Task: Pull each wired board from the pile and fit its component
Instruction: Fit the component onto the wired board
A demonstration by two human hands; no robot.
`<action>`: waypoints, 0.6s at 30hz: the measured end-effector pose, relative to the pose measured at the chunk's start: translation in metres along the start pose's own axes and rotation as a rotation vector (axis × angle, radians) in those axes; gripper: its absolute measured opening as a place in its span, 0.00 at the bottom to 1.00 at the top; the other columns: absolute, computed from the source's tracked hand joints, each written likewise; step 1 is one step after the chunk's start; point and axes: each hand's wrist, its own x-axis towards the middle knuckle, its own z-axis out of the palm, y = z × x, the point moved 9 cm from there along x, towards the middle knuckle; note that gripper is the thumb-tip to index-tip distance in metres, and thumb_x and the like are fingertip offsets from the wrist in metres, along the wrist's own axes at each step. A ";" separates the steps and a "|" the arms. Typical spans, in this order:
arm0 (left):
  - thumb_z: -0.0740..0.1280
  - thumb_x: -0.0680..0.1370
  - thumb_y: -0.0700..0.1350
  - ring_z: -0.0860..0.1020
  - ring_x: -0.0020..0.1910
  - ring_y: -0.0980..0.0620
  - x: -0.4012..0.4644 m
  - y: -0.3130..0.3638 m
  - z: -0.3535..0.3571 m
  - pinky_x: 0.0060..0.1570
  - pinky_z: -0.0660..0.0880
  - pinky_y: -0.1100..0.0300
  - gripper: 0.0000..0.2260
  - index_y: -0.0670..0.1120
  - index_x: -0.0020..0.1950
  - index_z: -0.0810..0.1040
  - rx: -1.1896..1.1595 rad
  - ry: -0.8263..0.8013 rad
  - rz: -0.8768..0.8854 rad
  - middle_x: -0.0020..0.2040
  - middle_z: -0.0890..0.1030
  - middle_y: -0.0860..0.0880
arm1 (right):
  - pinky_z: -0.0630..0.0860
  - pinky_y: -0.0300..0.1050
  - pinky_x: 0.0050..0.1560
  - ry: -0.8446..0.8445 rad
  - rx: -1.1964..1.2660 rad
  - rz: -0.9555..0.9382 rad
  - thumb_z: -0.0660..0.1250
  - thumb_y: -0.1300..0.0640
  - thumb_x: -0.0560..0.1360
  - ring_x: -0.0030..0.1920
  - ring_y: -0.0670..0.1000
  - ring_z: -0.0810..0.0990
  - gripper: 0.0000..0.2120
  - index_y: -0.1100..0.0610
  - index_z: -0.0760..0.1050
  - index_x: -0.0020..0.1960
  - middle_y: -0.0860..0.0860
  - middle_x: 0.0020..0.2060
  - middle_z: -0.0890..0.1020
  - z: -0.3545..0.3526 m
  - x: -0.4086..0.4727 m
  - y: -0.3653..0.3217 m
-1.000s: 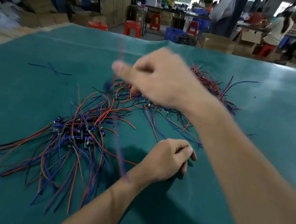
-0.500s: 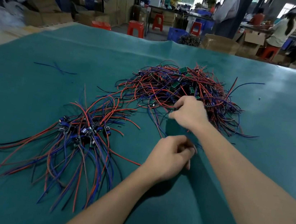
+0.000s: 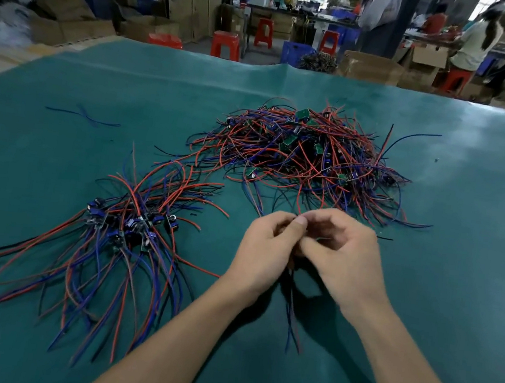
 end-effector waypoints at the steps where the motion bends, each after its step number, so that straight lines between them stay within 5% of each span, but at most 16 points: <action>1: 0.63 0.84 0.40 0.75 0.32 0.54 0.000 0.000 0.001 0.31 0.73 0.60 0.09 0.38 0.52 0.81 -0.028 -0.010 -0.008 0.37 0.80 0.47 | 0.82 0.45 0.44 0.015 0.096 0.037 0.74 0.68 0.67 0.40 0.50 0.84 0.12 0.51 0.83 0.43 0.51 0.38 0.86 -0.004 0.002 0.004; 5: 0.60 0.85 0.38 0.75 0.30 0.59 -0.005 0.004 0.012 0.29 0.70 0.67 0.09 0.46 0.52 0.79 -0.098 -0.119 -0.006 0.36 0.82 0.53 | 0.73 0.43 0.38 0.134 0.136 0.183 0.76 0.60 0.73 0.34 0.45 0.78 0.05 0.53 0.84 0.39 0.48 0.33 0.83 -0.022 0.006 0.022; 11: 0.59 0.85 0.39 0.73 0.31 0.54 -0.014 0.013 0.024 0.30 0.69 0.66 0.09 0.43 0.57 0.79 -0.154 -0.273 0.036 0.38 0.80 0.42 | 0.70 0.44 0.33 -0.124 0.440 0.326 0.72 0.57 0.76 0.33 0.54 0.76 0.06 0.59 0.86 0.47 0.56 0.36 0.82 0.002 0.001 0.027; 14: 0.62 0.84 0.38 0.71 0.27 0.59 -0.011 0.007 0.022 0.28 0.68 0.68 0.07 0.36 0.54 0.78 -0.058 -0.240 0.022 0.34 0.82 0.50 | 0.70 0.42 0.35 0.030 0.400 0.273 0.75 0.57 0.74 0.37 0.48 0.77 0.03 0.55 0.87 0.44 0.51 0.39 0.84 -0.017 0.007 0.031; 18: 0.62 0.84 0.37 0.69 0.27 0.56 -0.012 0.008 0.023 0.29 0.68 0.66 0.09 0.41 0.50 0.81 0.027 -0.259 0.031 0.33 0.82 0.51 | 0.68 0.41 0.28 0.154 0.251 0.066 0.77 0.55 0.73 0.30 0.49 0.70 0.07 0.57 0.85 0.39 0.52 0.30 0.78 -0.044 0.014 0.021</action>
